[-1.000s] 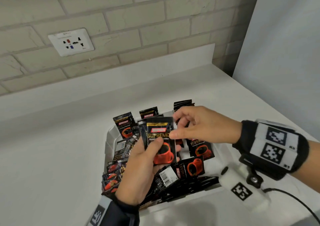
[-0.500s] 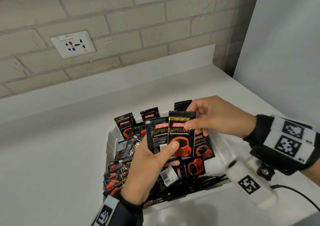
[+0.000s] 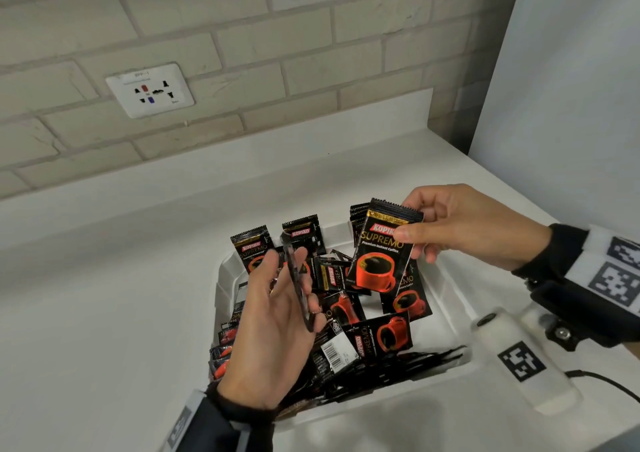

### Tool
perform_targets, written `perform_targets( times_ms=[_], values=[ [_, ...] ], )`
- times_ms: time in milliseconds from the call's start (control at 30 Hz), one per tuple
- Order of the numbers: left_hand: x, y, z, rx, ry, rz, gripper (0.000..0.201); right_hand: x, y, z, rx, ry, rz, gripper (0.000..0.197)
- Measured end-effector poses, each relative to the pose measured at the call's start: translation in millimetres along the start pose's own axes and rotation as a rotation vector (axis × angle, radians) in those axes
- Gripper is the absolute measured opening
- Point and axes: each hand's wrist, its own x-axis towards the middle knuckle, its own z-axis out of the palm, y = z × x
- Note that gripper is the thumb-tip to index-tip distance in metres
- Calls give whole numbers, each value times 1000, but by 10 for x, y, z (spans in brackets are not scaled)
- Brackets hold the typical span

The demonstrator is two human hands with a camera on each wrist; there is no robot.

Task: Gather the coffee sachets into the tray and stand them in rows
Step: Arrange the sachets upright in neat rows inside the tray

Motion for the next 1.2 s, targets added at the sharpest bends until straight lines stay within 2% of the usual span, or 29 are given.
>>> perform_targets(
  times_ms=[100,233,400,500,633,733,833,933,1033,1100,1200],
  values=[
    [46,3,-65,83,25,53,31,-28,-1,-28,60,13,5,25],
    [100,-12,-99,275,17,129,34,-47,-7,-59,163,13,7,37],
    [95,-59,-80,458,-12,257,27,-41,-39,7,208,-53,20,25],
    [83,-100,-58,527,-37,266,24,-6,-40,132,119,-97,22,18],
    [49,-138,-2,580,-109,254,25,92,-45,230,-30,-39,1,18],
    [19,-133,16,586,-162,243,26,138,-51,256,-38,-8,-3,20],
    [7,-134,21,684,-197,270,21,140,-35,285,-28,-8,-11,21],
    [13,-143,16,734,-202,273,29,120,-44,305,-73,17,-41,28],
    [12,-148,10,798,-202,284,35,99,-89,255,-184,70,-101,42],
    [15,-151,16,817,-202,298,36,76,-139,228,-266,-4,-140,53],
    [15,-163,55,825,-213,313,35,47,-204,242,-372,-166,-181,48]
  ],
)
